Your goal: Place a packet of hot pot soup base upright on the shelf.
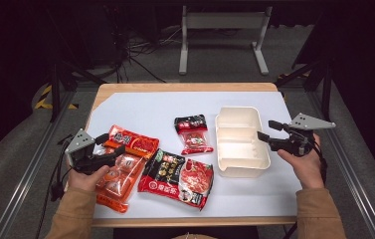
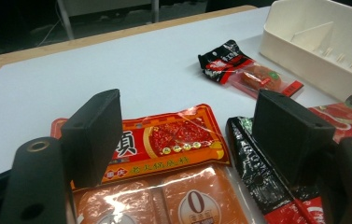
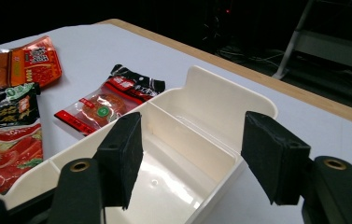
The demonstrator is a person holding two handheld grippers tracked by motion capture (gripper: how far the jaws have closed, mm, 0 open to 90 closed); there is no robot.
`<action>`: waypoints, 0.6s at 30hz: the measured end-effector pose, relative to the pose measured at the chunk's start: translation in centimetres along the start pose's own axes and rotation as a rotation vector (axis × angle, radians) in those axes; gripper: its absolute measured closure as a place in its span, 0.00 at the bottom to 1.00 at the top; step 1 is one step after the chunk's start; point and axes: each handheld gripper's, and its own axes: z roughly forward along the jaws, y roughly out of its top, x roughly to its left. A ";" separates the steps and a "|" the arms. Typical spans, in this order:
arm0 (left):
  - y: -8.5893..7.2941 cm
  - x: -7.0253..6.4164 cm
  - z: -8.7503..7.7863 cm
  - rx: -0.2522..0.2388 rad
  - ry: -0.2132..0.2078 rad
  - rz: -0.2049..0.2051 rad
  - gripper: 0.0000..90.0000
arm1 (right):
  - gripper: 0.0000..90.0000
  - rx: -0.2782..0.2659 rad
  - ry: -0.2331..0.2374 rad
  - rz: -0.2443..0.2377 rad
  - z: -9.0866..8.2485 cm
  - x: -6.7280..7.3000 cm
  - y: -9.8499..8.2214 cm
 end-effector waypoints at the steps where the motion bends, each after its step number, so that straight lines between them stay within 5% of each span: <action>1: 0.1 -0.1 0.0 -0.001 -0.003 -0.003 0.27 | 0.43 0.005 -0.004 0.001 0.0 0.0 0.0; 11: 0.7 -2.2 -0.1 0.034 -0.038 0.050 0.27 | 0.43 0.021 -0.008 -0.008 0.5 0.1 0.1; 13: 0.9 -2.7 0.0 0.057 -0.036 0.037 0.29 | 0.42 0.016 -0.006 -0.008 0.5 0.1 0.2; 14: 0.9 -3.1 0.0 0.066 -0.069 -0.008 0.29 | 0.42 0.017 -0.006 -0.009 0.5 0.2 0.2; 18: 1.0 -3.8 0.1 0.068 -0.093 0.000 0.29 | 0.42 0.013 -0.009 -0.006 0.5 0.2 0.2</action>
